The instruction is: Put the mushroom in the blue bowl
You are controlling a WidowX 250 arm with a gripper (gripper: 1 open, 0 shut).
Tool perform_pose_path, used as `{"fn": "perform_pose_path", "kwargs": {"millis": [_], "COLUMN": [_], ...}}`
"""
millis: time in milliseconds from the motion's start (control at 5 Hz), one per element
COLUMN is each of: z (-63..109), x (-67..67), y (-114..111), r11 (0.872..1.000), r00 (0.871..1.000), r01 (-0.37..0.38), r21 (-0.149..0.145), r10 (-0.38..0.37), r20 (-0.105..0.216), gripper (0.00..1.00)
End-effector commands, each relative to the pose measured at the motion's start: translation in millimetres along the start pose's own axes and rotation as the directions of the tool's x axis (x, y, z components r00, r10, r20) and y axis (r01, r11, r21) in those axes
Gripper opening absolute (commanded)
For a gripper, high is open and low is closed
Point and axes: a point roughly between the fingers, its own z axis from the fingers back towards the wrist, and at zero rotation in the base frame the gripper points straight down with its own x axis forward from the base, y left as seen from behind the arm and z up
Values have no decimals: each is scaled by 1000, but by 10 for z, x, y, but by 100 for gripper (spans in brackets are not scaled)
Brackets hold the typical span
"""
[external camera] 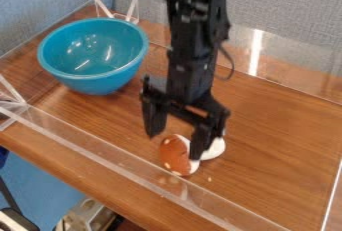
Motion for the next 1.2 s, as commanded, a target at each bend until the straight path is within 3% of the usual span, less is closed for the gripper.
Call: {"fn": "perform_pose_path", "kwargs": {"millis": [0,400,600,1000], "z": [-38,-237,-254,-245], "x": [12,41,41,31], "y": [-14,-7,-25,-58], "r11": [1000,1000,999,1000], "r00": [998,997,996,995], "r01": [19,30,31,27], "r21": [2,8,7,-6], "r10": [-19,-31,-32,-27], "r20": [59,70,82,101], "gripper": [100,100,0,0]}}
